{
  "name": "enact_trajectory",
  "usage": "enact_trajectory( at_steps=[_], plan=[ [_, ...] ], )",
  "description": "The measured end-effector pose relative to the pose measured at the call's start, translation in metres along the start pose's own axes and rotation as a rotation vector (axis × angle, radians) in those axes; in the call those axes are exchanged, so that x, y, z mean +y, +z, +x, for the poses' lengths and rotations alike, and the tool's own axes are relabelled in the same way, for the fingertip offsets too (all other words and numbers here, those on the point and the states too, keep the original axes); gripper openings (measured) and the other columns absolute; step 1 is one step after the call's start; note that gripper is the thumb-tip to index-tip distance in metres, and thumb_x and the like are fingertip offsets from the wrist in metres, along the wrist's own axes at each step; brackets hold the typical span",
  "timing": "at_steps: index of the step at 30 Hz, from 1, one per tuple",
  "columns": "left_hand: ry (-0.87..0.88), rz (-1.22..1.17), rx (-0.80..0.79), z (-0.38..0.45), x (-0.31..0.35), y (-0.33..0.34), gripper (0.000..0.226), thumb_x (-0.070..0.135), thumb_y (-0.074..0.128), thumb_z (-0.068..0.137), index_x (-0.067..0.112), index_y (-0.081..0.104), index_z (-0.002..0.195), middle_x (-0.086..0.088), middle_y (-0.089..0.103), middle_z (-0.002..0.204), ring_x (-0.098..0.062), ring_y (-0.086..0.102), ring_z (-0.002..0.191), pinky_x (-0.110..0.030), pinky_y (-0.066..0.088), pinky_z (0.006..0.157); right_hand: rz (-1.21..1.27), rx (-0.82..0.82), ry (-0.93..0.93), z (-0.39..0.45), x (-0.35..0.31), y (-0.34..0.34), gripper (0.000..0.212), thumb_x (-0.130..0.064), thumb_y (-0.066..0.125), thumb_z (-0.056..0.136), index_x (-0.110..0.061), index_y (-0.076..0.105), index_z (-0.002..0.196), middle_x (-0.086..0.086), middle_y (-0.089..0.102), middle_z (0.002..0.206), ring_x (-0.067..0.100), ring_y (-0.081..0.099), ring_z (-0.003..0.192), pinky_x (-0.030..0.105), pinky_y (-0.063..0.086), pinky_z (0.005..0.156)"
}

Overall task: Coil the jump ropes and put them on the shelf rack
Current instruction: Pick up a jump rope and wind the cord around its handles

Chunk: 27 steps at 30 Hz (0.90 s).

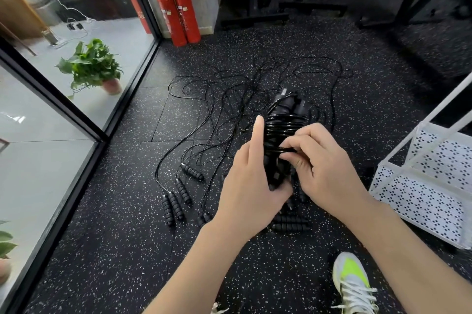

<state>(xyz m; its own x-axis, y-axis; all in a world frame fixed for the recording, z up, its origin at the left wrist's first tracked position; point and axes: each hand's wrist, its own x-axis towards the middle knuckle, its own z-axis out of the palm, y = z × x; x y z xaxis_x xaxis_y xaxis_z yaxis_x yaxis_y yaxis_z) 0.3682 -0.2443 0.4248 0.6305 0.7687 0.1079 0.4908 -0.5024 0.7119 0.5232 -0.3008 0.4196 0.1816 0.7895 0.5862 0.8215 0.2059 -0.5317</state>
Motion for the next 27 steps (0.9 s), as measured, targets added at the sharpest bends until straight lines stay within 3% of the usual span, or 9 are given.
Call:
enact_trajectory(
  at_steps=[2,6,10,13,15,17,22,27],
  plan=[
    [-0.006,0.035,0.03,0.001,-0.002,0.0,0.11,0.034,0.074,0.088,0.054,-0.012,0.154,0.015,0.037,0.142,-0.003,0.039,0.124,-0.026,0.037,0.09,-0.019,-0.015,-0.039,-0.001,0.0,0.0,0.019,-0.021,0.065,0.096,-0.006,0.073,0.106,-0.002,0.058,0.098,0.007,0.055,0.083,0.017,0.048,0.075],
    [-0.029,-0.004,0.004,0.0,-0.007,0.0,0.103,0.028,0.073,0.089,0.06,-0.002,0.151,0.019,0.034,0.131,-0.006,0.049,0.111,-0.026,0.039,0.085,-0.046,-0.002,-0.134,-0.005,0.006,-0.004,0.015,-0.01,0.074,0.09,-0.005,0.077,0.104,0.002,0.066,0.093,0.009,0.062,0.078,0.021,0.054,0.073],
    [-0.055,0.004,0.053,-0.001,-0.005,0.006,0.1,0.029,0.073,0.09,0.058,-0.001,0.151,0.01,0.041,0.137,-0.018,0.054,0.112,-0.032,0.042,0.086,-0.073,0.113,-0.121,-0.01,0.007,0.005,0.009,-0.005,0.073,0.089,-0.003,0.076,0.098,0.005,0.065,0.088,0.01,0.06,0.076,0.024,0.054,0.068],
    [-0.071,0.011,0.108,0.0,-0.004,0.007,0.097,0.028,0.072,0.09,0.051,0.005,0.157,0.009,0.044,0.134,-0.018,0.055,0.108,-0.026,0.035,0.081,-0.101,0.214,-0.128,-0.011,0.003,0.014,0.009,-0.006,0.073,0.089,-0.001,0.077,0.094,0.008,0.066,0.083,0.015,0.06,0.069,0.029,0.054,0.062],
    [-0.087,0.018,0.125,0.001,-0.005,0.007,0.095,0.025,0.07,0.09,0.046,0.008,0.159,0.006,0.046,0.136,-0.019,0.056,0.107,-0.022,0.032,0.078,-0.099,0.221,-0.14,-0.012,0.002,0.016,0.009,-0.008,0.073,0.092,0.0,0.077,0.091,0.007,0.065,0.079,0.017,0.059,0.062,0.03,0.052,0.054],
    [-0.101,0.024,0.141,0.002,-0.008,0.008,0.093,0.024,0.07,0.091,0.045,0.01,0.16,0.004,0.048,0.136,-0.021,0.057,0.108,-0.023,0.032,0.079,-0.059,0.157,-0.133,-0.012,0.003,0.016,0.011,-0.011,0.073,0.093,-0.001,0.077,0.093,0.005,0.066,0.082,0.016,0.06,0.066,0.028,0.053,0.058],
    [-0.097,-0.007,0.154,0.003,-0.012,0.013,0.09,0.019,0.068,0.091,0.046,0.016,0.159,0.007,0.053,0.127,-0.011,0.054,0.103,-0.025,0.038,0.083,0.012,0.049,-0.048,-0.013,0.004,0.013,0.007,-0.009,0.075,0.09,-0.006,0.076,0.096,-0.002,0.064,0.086,0.007,0.057,0.073,0.021,0.051,0.066],
    [-0.061,-0.027,0.146,0.007,-0.018,0.012,0.094,0.023,0.076,0.088,0.043,0.019,0.16,0.014,0.047,0.121,0.011,0.034,0.093,-0.001,0.033,0.08,0.134,-0.057,0.024,-0.001,-0.002,0.0,0.006,-0.006,0.071,0.089,-0.009,0.076,0.09,-0.006,0.069,0.084,0.009,0.064,0.074,0.024,0.053,0.067]
  ],
)
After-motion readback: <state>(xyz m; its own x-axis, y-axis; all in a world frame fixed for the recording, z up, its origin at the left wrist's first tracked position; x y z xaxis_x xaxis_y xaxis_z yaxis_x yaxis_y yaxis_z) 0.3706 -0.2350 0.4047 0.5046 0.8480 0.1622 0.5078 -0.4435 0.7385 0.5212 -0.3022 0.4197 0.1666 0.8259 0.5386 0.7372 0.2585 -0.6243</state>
